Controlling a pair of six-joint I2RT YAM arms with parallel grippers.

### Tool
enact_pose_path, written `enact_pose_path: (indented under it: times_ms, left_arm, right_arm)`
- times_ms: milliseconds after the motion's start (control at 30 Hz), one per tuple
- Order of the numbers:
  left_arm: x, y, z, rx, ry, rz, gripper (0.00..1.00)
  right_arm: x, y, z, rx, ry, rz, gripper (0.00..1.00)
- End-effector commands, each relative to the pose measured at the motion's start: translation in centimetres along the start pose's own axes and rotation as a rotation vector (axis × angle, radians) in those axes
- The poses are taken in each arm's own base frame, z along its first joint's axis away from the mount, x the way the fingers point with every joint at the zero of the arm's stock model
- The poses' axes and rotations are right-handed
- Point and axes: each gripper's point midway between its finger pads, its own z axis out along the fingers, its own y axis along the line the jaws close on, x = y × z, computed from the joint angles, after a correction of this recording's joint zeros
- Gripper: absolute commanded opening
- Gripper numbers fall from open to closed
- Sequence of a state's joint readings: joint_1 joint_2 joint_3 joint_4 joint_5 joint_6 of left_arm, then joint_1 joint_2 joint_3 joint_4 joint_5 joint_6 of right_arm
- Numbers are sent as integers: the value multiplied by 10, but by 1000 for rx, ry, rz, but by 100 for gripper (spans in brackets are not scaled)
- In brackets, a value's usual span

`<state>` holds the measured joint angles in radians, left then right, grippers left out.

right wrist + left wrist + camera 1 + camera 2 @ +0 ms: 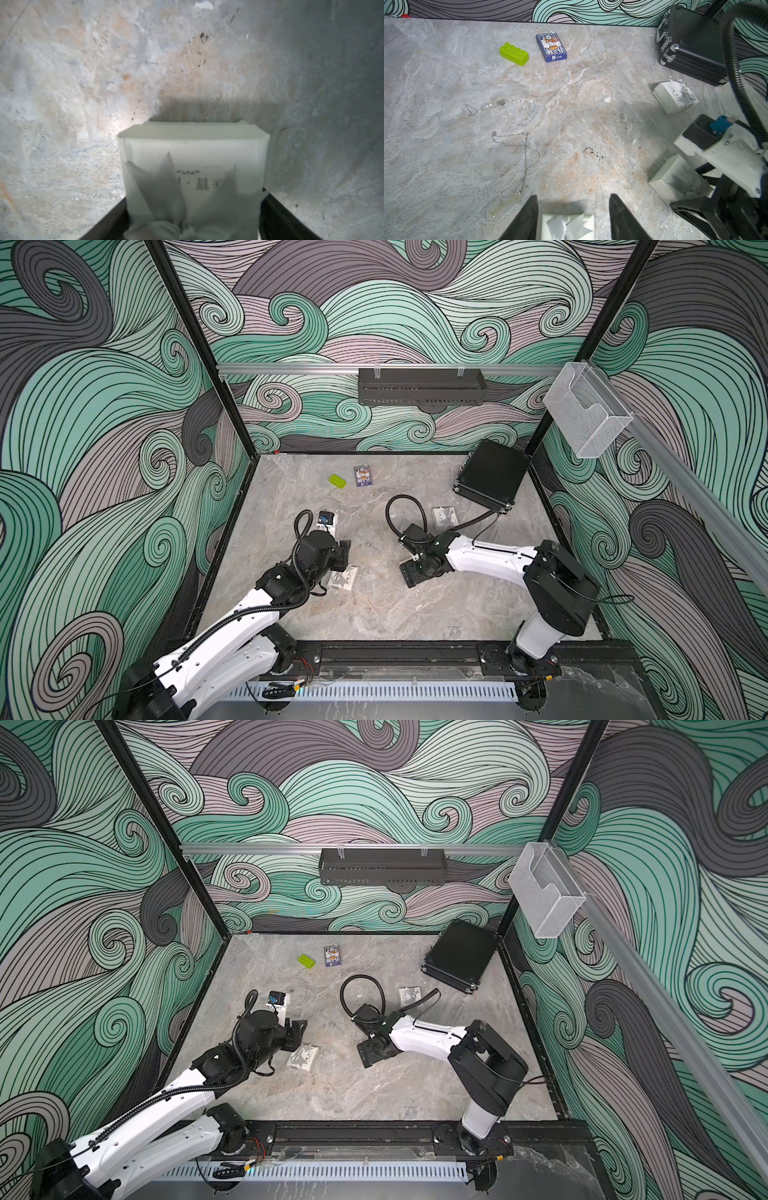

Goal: Take the necklace out of the lift-off lid jewelry box
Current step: Move the jewelry box to the center of the board.

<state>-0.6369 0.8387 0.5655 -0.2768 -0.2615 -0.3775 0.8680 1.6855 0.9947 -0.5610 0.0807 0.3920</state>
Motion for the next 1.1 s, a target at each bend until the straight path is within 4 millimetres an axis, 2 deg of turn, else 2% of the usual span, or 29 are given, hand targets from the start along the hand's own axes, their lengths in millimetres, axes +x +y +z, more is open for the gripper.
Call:
enact_pose_path:
  times_ms: [0,67,267,400,567,667,767,933,1067]
  left_arm:
    - [2,7,-1,-25,-4,-18,54]
    - [3,7,-1,-25,-4,-19,54]
    - [7,10,-2,-28,-3,-26,54]
    - [11,11,-1,-33,9,-28,54]
    - [15,13,-1,-40,27,-32,55]
    - [19,16,-1,-52,41,-33,55]
    - [25,24,-1,-93,60,-39,55]
    - [36,25,1,-95,108,-63,62]
    - [52,22,8,-75,187,-84,67]
  right_arm:
    - [-19,-11,-8,33,-38,8,67]
    - [-27,-19,-9,28,-38,23,64]
    - [-57,-53,-13,13,-57,67,70]
    - [-87,-68,-10,-2,-56,71,71]
    - [-119,-77,7,-21,-46,101,72]
    - [-129,-85,19,-16,-31,125,73]
    - [-133,-94,24,-7,-24,149,77]
    - [-130,-95,3,-10,-42,126,88]
    - [-126,-89,-32,-34,-92,103,91]
